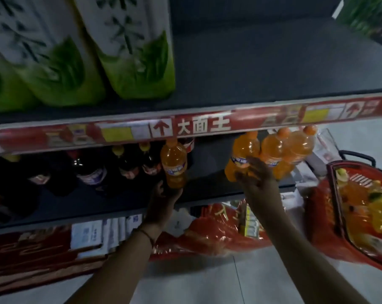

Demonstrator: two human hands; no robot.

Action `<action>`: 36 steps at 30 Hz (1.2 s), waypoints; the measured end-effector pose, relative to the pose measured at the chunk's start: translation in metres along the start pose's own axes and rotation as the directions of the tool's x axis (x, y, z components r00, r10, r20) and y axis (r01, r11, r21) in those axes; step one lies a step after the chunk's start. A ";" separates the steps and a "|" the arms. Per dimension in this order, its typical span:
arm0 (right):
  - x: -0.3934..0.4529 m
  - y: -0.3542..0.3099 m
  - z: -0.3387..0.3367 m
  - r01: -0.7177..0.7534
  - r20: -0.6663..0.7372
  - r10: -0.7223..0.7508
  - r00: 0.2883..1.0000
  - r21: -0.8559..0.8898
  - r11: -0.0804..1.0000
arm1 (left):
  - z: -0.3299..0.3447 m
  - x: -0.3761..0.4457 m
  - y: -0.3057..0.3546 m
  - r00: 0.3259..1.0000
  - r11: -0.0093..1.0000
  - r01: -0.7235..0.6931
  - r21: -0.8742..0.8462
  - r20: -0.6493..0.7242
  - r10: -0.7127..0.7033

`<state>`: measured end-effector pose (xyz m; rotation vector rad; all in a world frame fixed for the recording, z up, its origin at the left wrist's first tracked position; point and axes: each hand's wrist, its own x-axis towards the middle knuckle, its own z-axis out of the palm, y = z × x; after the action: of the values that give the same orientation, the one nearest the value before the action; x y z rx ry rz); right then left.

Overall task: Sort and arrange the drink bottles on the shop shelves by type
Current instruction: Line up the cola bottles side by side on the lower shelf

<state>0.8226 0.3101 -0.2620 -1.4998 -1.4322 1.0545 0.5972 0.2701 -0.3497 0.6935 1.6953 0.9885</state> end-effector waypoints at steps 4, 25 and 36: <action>0.066 0.037 0.024 0.352 -0.179 -0.420 0.890 -0.315 0.881 | 0.015 0.061 -0.058 0.972 0.971 -0.233 0.041 0.013 0.233; 0.125 0.087 0.017 0.276 -0.197 -0.467 0.862 -0.589 0.759 | 0.091 0.139 -0.117 0.773 0.791 -0.559 0.250 -0.189 0.606; 0.133 0.084 0.000 0.325 -0.049 -0.441 0.896 -0.604 0.727 | 0.152 0.137 -0.094 0.785 0.779 -0.501 0.377 -0.180 0.592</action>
<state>0.8526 0.4388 -0.3468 -1.5487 -1.9259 0.1935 0.6978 0.3783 -0.5198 1.3760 1.9764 1.2894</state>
